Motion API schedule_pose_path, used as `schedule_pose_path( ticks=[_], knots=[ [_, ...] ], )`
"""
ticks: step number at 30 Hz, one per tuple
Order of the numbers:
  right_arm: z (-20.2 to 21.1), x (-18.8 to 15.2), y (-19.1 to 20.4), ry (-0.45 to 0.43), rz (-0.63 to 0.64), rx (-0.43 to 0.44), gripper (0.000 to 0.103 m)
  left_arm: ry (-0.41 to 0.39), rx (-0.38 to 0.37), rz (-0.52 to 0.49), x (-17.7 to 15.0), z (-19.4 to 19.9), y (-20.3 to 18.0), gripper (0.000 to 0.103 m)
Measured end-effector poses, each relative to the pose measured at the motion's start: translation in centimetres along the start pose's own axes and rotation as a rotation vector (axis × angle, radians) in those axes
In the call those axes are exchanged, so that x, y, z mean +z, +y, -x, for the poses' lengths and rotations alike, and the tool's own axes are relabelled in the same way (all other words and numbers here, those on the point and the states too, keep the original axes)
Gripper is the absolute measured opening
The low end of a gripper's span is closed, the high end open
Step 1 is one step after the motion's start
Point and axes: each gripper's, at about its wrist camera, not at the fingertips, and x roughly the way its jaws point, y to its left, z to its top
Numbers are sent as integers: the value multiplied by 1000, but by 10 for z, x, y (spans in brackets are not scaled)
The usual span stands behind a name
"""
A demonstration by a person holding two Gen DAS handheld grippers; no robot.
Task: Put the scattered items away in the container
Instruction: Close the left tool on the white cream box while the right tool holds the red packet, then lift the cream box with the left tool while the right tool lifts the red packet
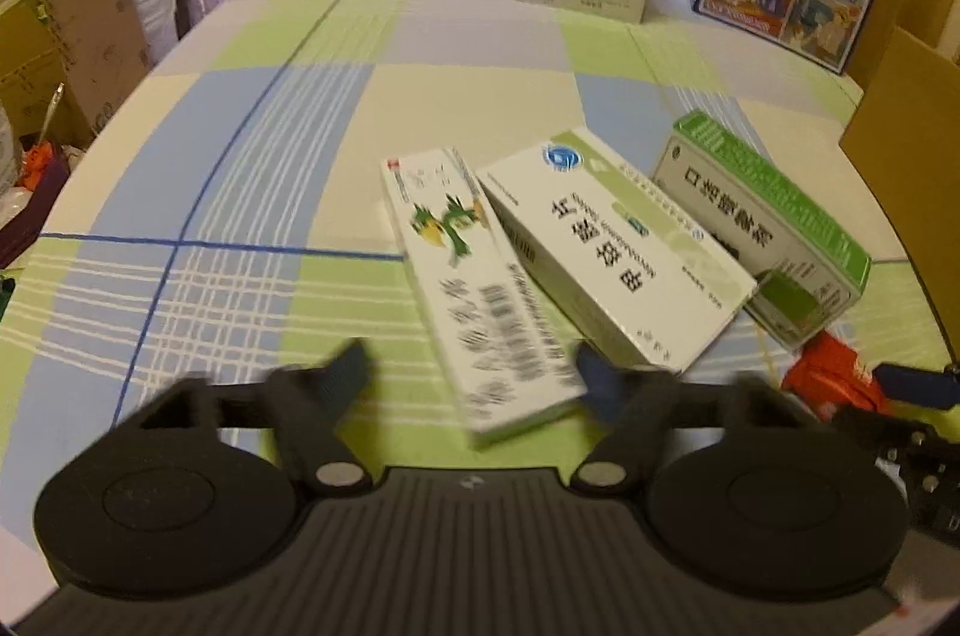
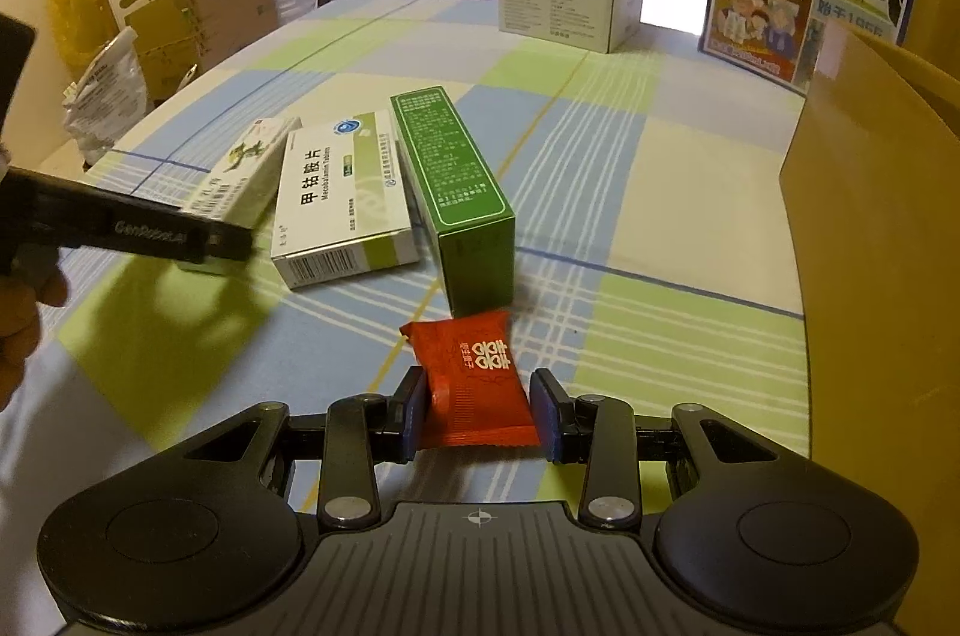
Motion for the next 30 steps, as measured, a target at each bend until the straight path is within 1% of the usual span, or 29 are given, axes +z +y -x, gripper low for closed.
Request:
schedule_pose_path(
  ticks=[1,2,5,9,13,14,15,16,20,25,30],
  knots=[
    [0,0,0,2,-1,1,34,-4,9,-11,-1,2,0,37],
    [0,-1,0,5,-1,4,34,0,12,-21,-3,4,-1,36],
    [3,-3,3,14,4,9,34,18,-12,-47,-14,16,0,33],
    [13,-9,8,34,-4,18,34,41,-16,-103,-44,44,-1,33],
    [21,-15,19,40,14,26,34,62,-27,-122,-73,72,-1,33],
    [21,-16,22,41,22,24,34,63,-31,-123,-78,76,-1,38],
    [21,-17,23,43,29,24,34,61,-31,-119,-80,79,0,48],
    [20,-18,24,43,33,26,34,56,-29,-113,-80,80,1,51],
    [17,-20,24,39,49,18,35,39,-20,-93,-70,75,4,53],
    [12,-20,23,39,62,21,38,36,-22,-86,-61,60,4,53],
    [7,-18,26,22,90,23,39,26,-28,-85,-56,51,3,52]
  ],
)
